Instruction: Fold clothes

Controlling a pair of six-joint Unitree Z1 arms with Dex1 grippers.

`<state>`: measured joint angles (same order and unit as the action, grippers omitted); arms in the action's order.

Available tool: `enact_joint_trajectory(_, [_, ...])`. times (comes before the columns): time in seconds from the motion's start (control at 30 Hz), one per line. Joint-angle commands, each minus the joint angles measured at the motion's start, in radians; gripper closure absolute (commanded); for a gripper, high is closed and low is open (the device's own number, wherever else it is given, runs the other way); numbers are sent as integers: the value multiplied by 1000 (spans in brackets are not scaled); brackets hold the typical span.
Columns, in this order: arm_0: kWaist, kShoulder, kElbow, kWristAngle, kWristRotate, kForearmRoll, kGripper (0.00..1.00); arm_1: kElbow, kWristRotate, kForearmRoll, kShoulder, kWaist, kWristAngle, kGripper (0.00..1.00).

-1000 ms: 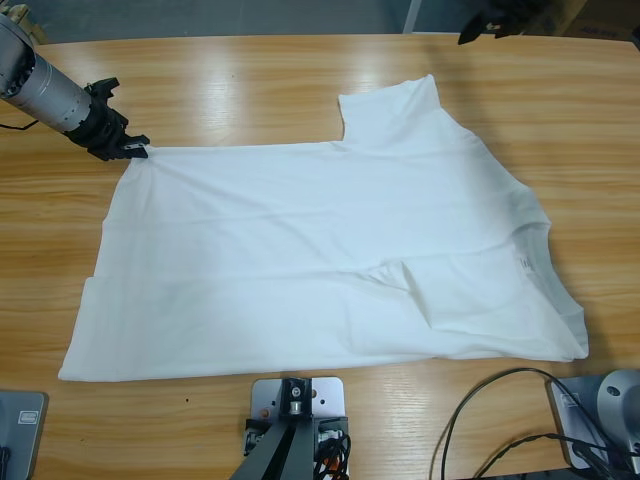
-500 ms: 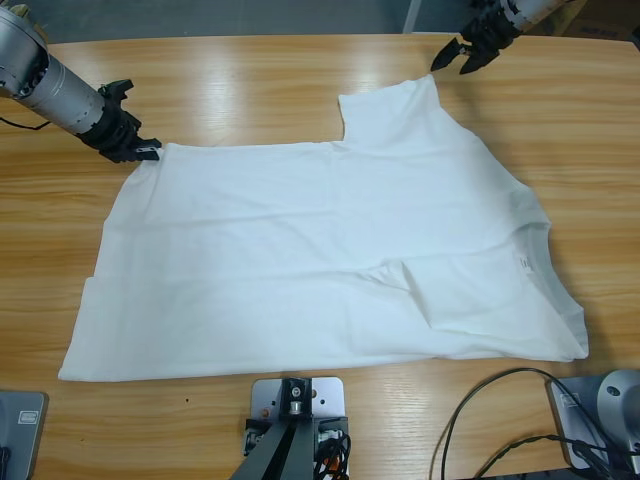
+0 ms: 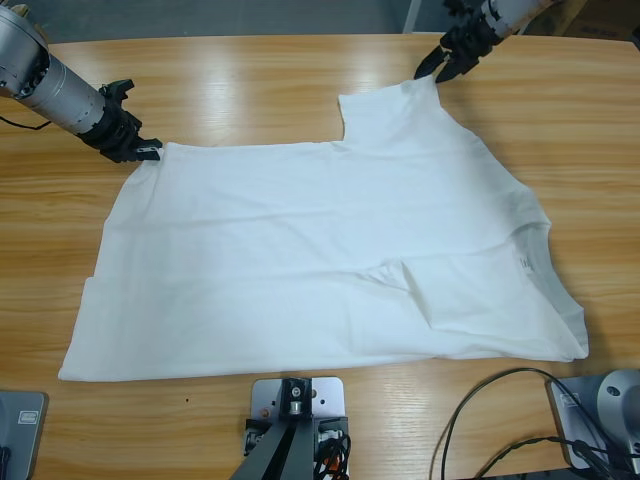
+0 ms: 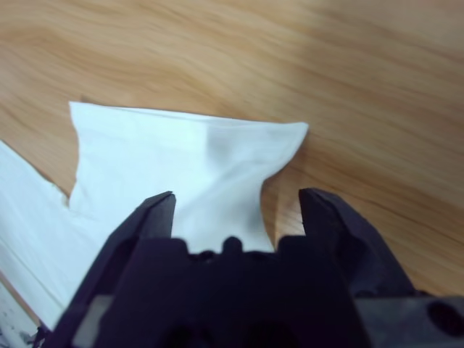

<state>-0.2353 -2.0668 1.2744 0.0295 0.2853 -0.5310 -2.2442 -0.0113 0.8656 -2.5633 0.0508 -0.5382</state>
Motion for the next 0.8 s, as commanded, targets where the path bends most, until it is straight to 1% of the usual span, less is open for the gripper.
enact_joint_trajectory(0.03, [-4,-79,-20,18,-4,-3,1000,-12,-2,13,-79,-8,14,290])
enact_joint_trajectory(0.1, [-4,-78,-21,18,-3,-4,1000,-15,-2,15,-81,-8,15,311])
enact_joint_trajectory(0.13, [-4,-78,-20,18,-3,-4,1000,-17,-5,16,-82,-9,15,410])
enact_joint_trajectory(0.23, [-4,-78,-18,18,3,-4,1000,-23,-20,20,-87,-14,17,781])
enact_joint_trajectory(0.27, [-4,-78,-17,18,5,-3,1000,-26,-23,20,-89,-14,17,849])
enact_joint_trajectory(0.3, [-4,-78,-18,18,5,-4,1000,-30,-24,20,-91,-14,17,882])
enact_joint_trajectory(0.37, [-4,-78,-21,18,5,-4,1000,-35,-25,21,-94,-14,17,894])
enact_joint_trajectory(0.4, [-4,-77,-23,18,5,-4,1000,-36,-32,21,-95,-14,17,973])
enact_joint_trajectory(0.43, [-4,-76,-25,18,5,-4,1000,-39,-40,22,-98,-14,19,1000])
enact_joint_trajectory(0.67, [0,-74,-29,18,3,-4,1000,-46,-56,24,-104,-14,21,1000])
enact_joint_trajectory(0.8, [15,-66,-29,18,-1,-5,1000,-46,-109,47,-98,-14,8,1000])
